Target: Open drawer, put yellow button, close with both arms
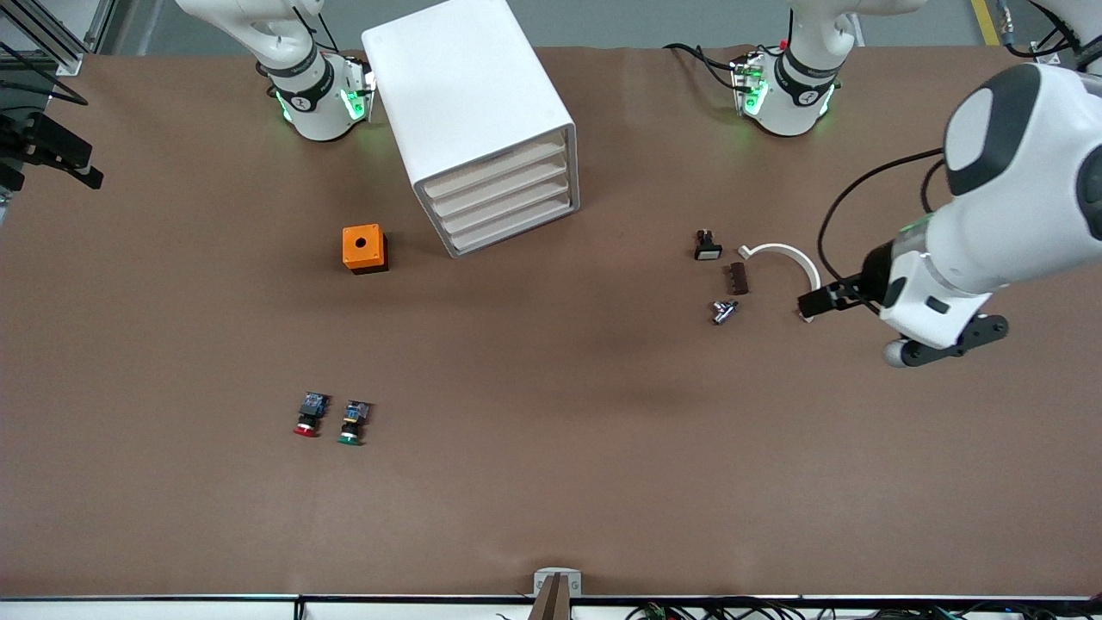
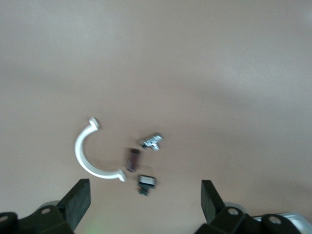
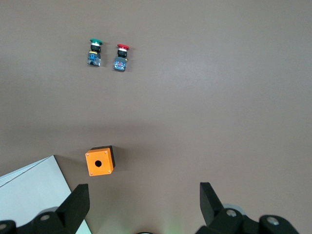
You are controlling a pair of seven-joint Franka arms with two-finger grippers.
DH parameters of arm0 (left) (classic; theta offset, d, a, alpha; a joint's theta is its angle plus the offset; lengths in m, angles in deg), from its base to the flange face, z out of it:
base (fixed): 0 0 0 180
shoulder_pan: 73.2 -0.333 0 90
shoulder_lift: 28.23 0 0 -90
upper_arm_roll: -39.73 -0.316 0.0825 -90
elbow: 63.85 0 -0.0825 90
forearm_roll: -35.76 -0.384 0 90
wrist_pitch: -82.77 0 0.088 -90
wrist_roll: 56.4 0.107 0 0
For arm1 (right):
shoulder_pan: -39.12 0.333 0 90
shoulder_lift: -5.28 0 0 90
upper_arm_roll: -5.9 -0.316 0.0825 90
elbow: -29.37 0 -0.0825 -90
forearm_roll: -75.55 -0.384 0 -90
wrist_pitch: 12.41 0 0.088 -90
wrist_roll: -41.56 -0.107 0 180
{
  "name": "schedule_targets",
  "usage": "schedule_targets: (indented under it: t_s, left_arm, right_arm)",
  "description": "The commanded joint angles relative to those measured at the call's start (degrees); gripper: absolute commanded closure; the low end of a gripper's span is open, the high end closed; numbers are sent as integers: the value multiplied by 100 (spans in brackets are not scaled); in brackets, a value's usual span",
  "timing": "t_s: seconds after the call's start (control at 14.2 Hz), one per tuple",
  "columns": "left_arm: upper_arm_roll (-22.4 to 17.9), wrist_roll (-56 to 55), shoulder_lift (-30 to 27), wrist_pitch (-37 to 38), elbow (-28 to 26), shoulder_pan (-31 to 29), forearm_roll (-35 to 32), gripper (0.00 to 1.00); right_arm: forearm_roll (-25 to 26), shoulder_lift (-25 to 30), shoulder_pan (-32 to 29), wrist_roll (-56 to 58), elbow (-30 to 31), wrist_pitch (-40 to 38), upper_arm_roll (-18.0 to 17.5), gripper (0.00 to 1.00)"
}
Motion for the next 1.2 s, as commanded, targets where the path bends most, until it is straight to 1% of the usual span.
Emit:
schedule_targets:
  t_s: [0.0, 0.07, 0.14, 0.21, 0.42, 0.56, 0.91, 1.13]
  left_arm:
    - [45, 804, -148, 46, -123, -416, -167, 0]
    - [-25, 1016, -183, 46, -184, -443, -167, 0]
    - [-243, 1131, -296, 38, -332, -418, -167, 0]
    - [-333, 1236, -393, -15, -482, -409, -167, 0]
    - [-509, 1509, -570, -50, -588, -409, -158, 0]
    - [-509, 1545, -640, -76, -676, -426, -167, 0]
    - [-474, 1554, -1246, -331, -1229, -444, -167, 0]
    - [-448, 1545, -1413, -349, -1265, -444, -167, 0]
  right_arm:
    - [-65, 138, -95, -71, 138, 73, -69, 0]
    - [-65, 138, -95, -62, 138, 73, -60, 0]
    - [-65, 138, -95, -62, 138, 65, -60, 0]
    - [-65, 138, -95, -62, 138, 65, -60, 0]
    - [-65, 129, -86, -62, 138, 82, -52, 0]
    - [-65, 129, -86, -62, 147, 100, -52, 0]
    - [-65, 129, -86, -62, 147, 144, -52, 0]
    - [-65, 129, -86, -62, 156, 152, -52, 0]
